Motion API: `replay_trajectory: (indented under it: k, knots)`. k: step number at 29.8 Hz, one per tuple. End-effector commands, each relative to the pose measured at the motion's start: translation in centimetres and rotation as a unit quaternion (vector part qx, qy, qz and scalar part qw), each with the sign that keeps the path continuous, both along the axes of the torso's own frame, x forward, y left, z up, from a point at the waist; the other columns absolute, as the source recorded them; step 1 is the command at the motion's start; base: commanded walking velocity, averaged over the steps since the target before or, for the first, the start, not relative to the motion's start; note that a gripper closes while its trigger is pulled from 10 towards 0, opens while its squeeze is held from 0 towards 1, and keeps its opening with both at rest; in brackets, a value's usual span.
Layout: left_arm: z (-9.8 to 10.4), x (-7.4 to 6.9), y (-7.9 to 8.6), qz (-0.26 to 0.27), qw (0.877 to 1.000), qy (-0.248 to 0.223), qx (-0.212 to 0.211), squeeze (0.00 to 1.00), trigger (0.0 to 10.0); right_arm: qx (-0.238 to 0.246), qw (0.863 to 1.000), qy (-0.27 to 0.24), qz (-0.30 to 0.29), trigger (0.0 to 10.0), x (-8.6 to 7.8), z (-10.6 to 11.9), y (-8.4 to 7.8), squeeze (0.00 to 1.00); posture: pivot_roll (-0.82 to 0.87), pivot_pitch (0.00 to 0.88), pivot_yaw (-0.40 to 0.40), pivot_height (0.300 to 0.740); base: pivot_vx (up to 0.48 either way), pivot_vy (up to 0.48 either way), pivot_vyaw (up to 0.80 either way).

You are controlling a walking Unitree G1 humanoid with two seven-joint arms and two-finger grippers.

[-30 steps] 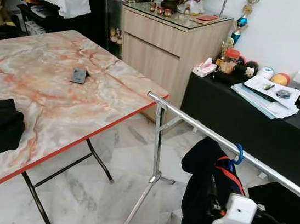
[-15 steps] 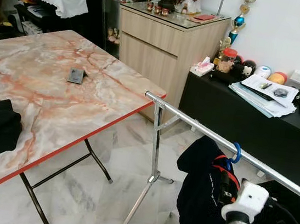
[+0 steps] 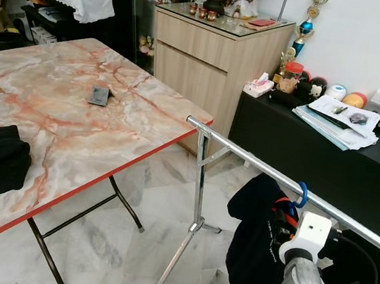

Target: Hang hanger

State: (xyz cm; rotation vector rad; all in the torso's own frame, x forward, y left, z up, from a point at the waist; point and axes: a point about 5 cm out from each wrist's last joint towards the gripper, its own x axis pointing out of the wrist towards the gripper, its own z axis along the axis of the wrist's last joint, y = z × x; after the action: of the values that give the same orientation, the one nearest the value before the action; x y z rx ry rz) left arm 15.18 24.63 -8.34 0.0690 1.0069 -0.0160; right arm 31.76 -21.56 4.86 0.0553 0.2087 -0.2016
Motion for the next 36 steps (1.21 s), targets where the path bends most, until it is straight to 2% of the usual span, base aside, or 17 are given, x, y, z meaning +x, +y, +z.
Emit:
replay_trajectory:
  k: [1, 10, 13, 14, 15, 16, 36]
  knots:
    - [0.0, -0.2, 0.2, -0.001, 1.000, 0.004, 0.003, 0.00, 10.0, -0.002, 1.000, 0.011, -0.005, 10.0, 0.2, 0.0, -0.2, 0.00, 0.04, 0.000, 0.020, 0.740, 0.000, 0.000, 0.00]
    - [0.0, -0.2, 0.2, -0.002, 1.000, 0.005, 0.003, 0.00, 10.0, 0.004, 0.999, 0.051, -0.005, 10.0, 0.3, -0.8, -0.1, 0.00, 0.04, 0.000, 0.022, 0.740, 0.000, 0.000, 0.00]
    - [0.0, -0.2, 0.2, -0.002, 1.000, 0.005, 0.003, 0.00, 10.0, 0.010, 0.999, 0.048, -0.012, 10.0, 0.3, -0.8, -0.1, 0.00, 0.04, 0.000, 0.023, 0.740, 0.000, 0.000, 0.00]
    - [0.0, -0.2, 0.2, -0.002, 1.000, 0.005, 0.003, 0.00, 10.0, 0.010, 0.999, 0.048, -0.013, 7.1, 0.3, -0.8, -0.1, 0.00, 0.04, 0.000, 0.023, 0.740, 0.000, 0.000, 0.00]
    - [0.0, -0.2, 0.2, -0.002, 1.000, 0.006, 0.003, 0.00, 10.0, 0.010, 0.999, 0.047, -0.013, 1.4, 0.3, -0.8, -0.1, 0.00, 0.04, 0.000, 0.023, 0.740, 0.000, 0.000, 0.00]
    - [0.0, -0.2, 0.2, -0.003, 1.000, 0.006, 0.004, 0.00, 10.0, 0.011, 0.999, 0.047, -0.013, 0.0, 0.3, -0.8, -0.1, 0.00, 0.04, 0.000, 0.023, 0.740, 0.000, 0.000, 0.00]
    - [0.0, -0.2, 0.3, -0.004, 1.000, 0.008, 0.005, 0.00, 10.0, 0.011, 0.998, 0.063, -0.008, 0.0, 0.1, -1.4, 0.4, 0.00, 0.05, 0.000, 0.024, 0.740, 0.000, 0.000, 0.00]
